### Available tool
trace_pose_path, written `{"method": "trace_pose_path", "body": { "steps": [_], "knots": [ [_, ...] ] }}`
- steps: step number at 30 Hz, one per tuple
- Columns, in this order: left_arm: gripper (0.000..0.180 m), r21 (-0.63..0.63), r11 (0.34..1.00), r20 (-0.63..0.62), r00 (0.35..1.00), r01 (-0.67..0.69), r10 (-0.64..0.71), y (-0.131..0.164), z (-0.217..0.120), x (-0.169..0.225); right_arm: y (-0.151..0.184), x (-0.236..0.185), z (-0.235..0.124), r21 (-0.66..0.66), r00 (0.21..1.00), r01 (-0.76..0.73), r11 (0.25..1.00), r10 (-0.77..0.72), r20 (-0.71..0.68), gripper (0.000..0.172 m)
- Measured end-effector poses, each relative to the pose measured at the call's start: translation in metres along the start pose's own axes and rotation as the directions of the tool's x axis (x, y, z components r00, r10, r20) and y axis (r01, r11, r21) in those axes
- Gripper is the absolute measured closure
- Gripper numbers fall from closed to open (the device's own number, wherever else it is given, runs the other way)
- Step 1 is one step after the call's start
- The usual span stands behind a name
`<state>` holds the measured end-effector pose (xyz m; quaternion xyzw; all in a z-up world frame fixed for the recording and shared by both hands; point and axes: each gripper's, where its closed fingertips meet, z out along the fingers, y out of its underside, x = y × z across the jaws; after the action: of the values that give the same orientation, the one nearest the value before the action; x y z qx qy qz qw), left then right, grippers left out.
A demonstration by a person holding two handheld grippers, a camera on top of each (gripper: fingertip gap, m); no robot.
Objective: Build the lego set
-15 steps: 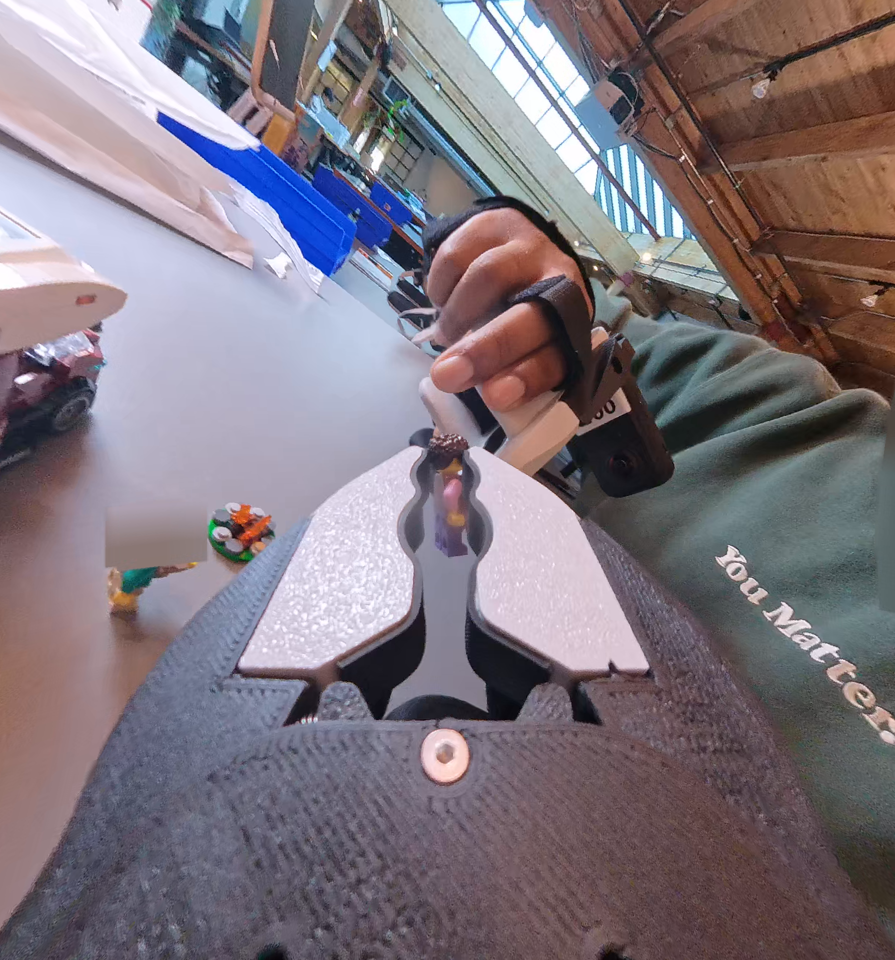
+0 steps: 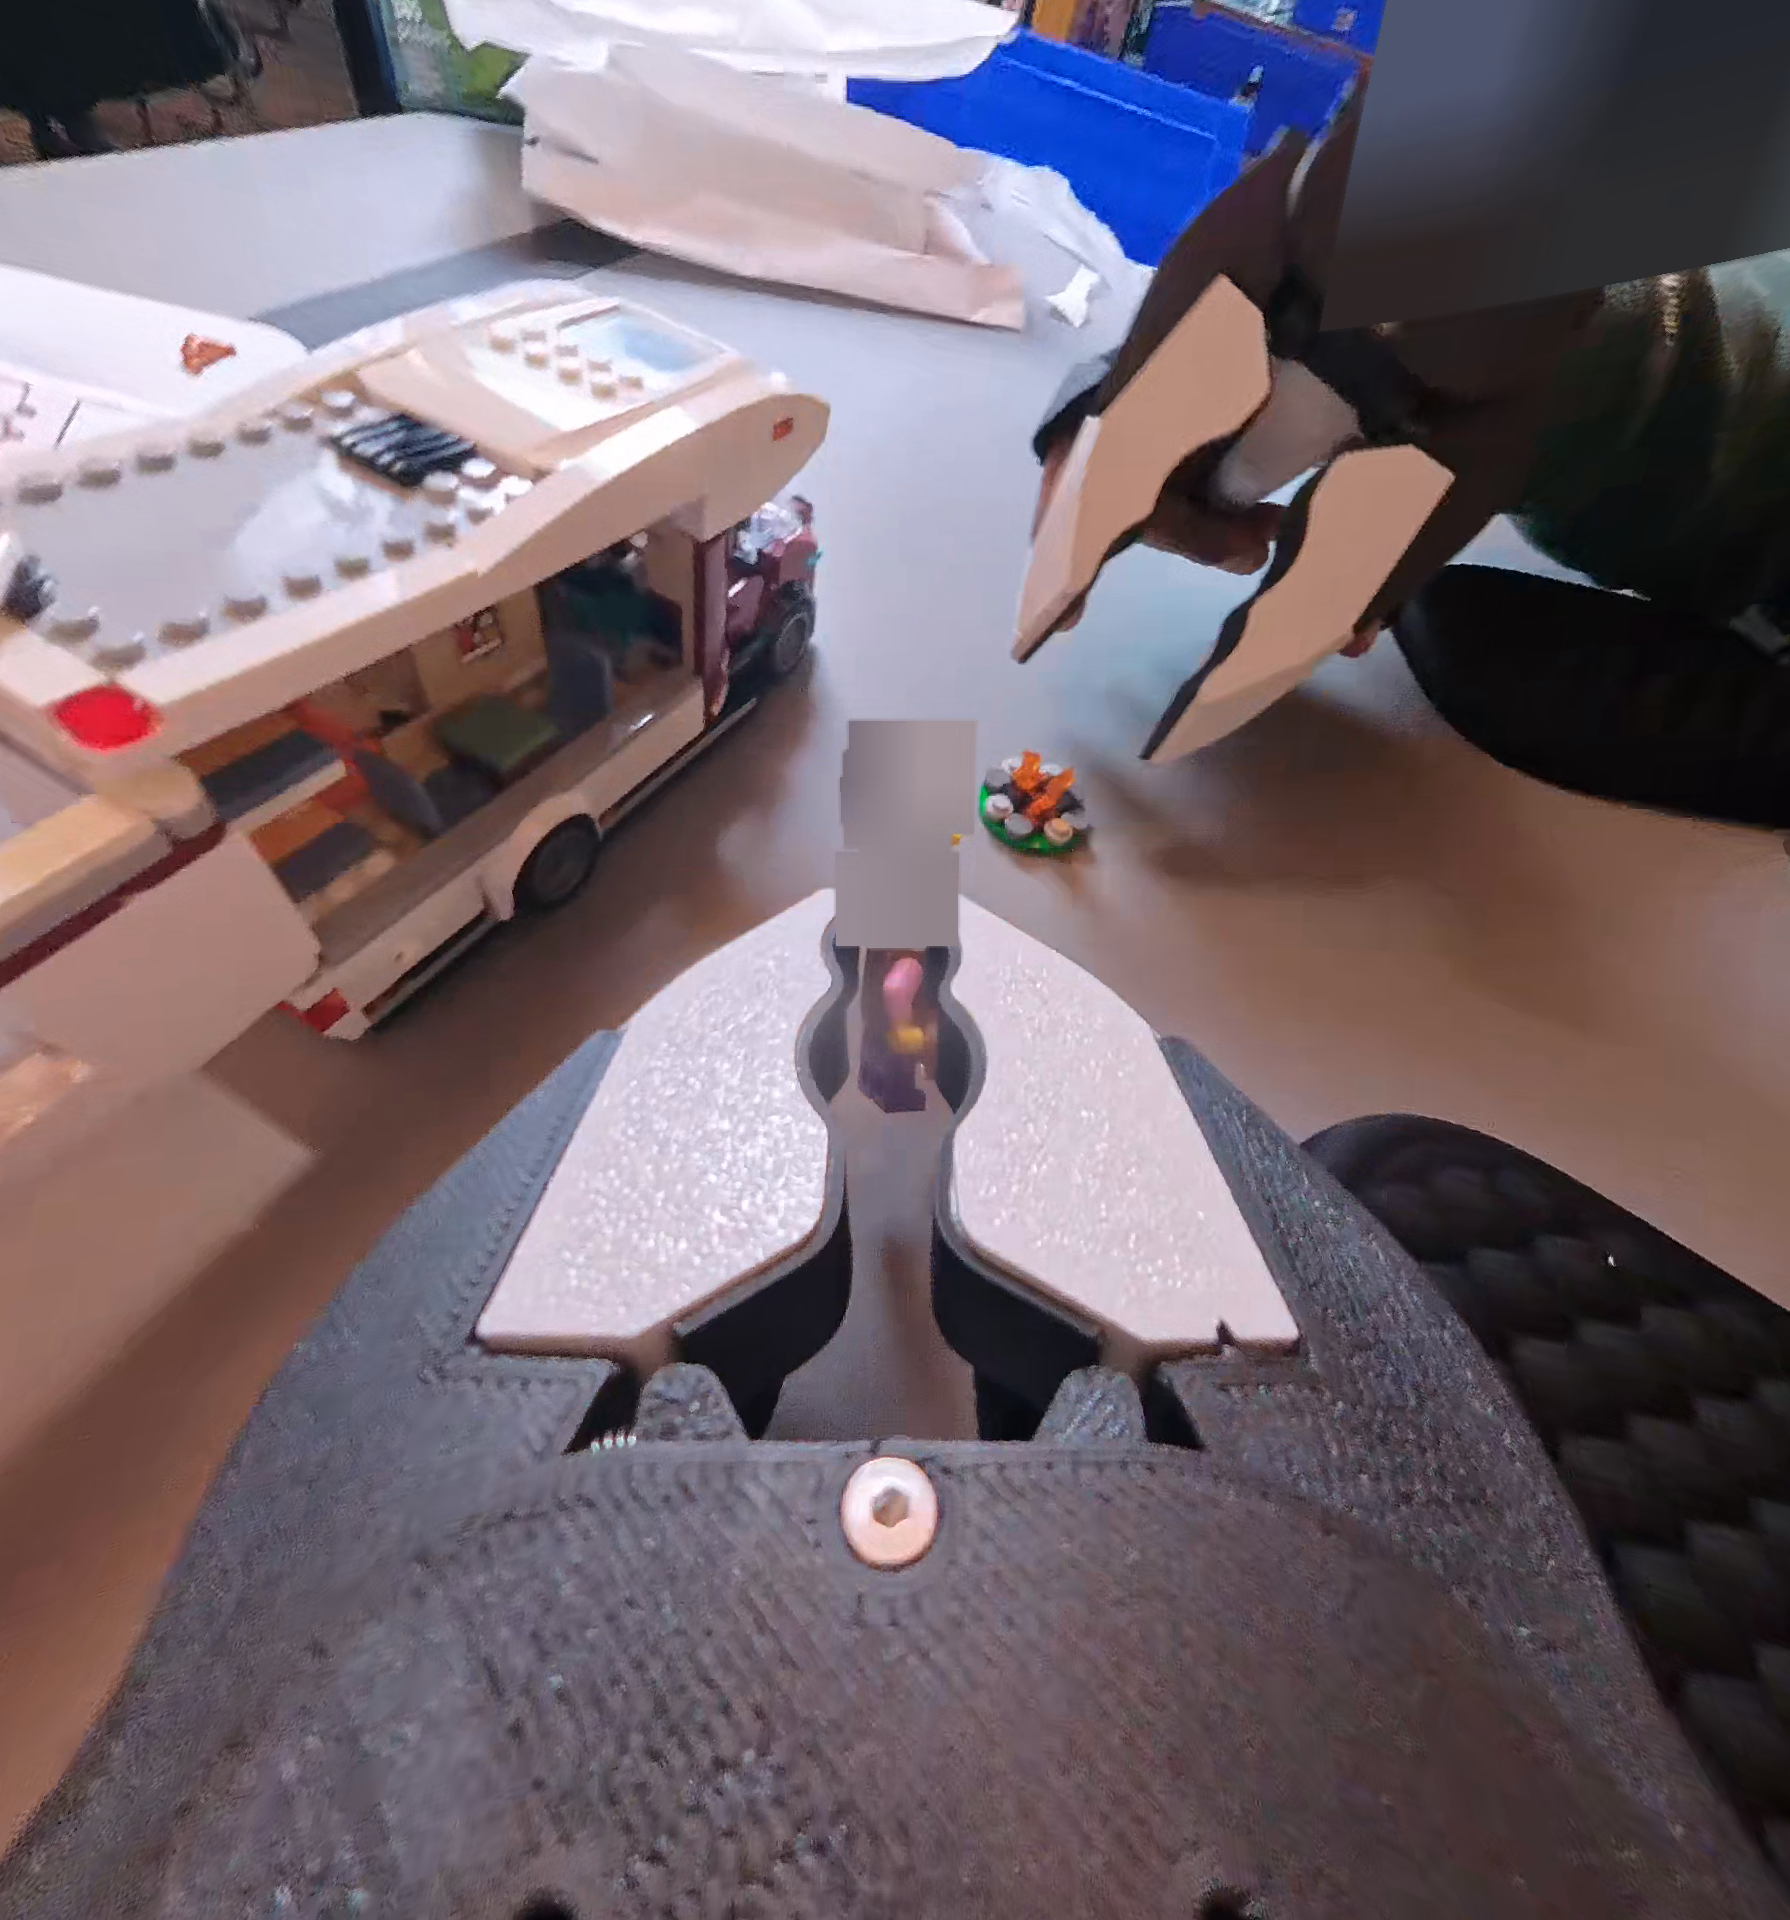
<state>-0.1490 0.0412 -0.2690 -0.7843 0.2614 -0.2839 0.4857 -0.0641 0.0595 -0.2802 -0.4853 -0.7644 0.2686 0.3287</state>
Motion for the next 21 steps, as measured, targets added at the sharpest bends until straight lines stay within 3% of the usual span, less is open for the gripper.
{"method": "trace_pose_path", "body": {
  "steps": [6, 9, 11, 15, 21],
  "knots": [
    [0.169, 0.235, 0.972, -0.136, 0.990, 0.007, 0.026, -0.035, -0.006, 0.027, -0.063, -0.002, 0.022, 0.085, 0.993, 0.011, 0.996, -0.021, 0.112, 0.138],
    [0.169, 0.388, 0.919, -0.178, 0.984, 0.066, 0.004, -0.059, -0.019, 0.033, -0.081, -0.006, 0.032, 0.120, 0.976, -0.105, 0.987, 0.079, 0.205, 0.139],
    [0.169, 0.420, 0.905, -0.169, 0.986, 0.069, 0.003, -0.064, -0.023, 0.033, -0.092, -0.007, 0.032, 0.166, 0.962, -0.160, 0.973, 0.116, 0.247, 0.151],
    [0.170, 0.367, 0.930, -0.113, 0.993, 0.022, 0.021, -0.057, -0.023, 0.025, -0.087, 0.002, 0.035, 0.142, 0.971, -0.147, 0.979, 0.116, 0.209, 0.166],
    [0.171, 0.091, 0.985, 0.045, 0.989, -0.144, 0.140, -0.027, -0.012, 0.012, -0.068, 0.004, 0.047, 0.010, 0.980, -0.074, 0.997, 0.071, 0.185, 0.167]
  ]
}}
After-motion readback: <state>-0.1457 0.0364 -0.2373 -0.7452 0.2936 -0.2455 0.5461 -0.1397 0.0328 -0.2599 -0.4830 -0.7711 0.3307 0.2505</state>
